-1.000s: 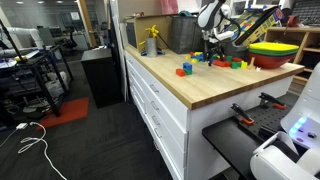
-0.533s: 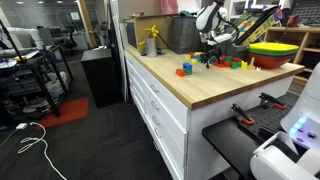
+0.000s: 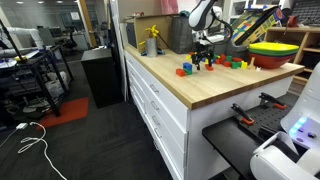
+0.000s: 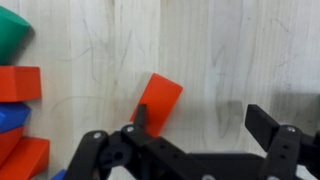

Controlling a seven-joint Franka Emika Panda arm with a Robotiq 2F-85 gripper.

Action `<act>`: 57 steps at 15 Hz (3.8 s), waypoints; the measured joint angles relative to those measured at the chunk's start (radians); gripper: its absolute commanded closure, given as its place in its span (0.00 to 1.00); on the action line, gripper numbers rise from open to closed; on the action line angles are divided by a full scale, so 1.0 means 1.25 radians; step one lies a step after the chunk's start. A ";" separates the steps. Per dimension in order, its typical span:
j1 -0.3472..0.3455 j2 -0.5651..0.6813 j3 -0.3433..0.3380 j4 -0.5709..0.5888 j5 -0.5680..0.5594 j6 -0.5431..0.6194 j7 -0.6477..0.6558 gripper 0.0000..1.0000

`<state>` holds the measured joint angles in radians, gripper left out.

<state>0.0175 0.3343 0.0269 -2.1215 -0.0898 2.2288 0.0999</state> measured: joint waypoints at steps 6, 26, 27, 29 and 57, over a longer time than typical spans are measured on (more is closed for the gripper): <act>0.005 -0.040 0.009 -0.030 0.054 0.007 0.006 0.00; -0.013 -0.041 -0.061 -0.054 0.197 0.046 0.210 0.25; -0.016 -0.038 -0.063 -0.054 0.204 0.047 0.210 0.25; -0.023 -0.032 -0.065 -0.054 0.223 0.049 0.210 0.37; 0.038 -0.365 0.017 -0.358 0.180 0.049 0.172 0.92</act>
<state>0.0651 -0.1222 0.0487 -2.5692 0.1348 2.2899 0.3155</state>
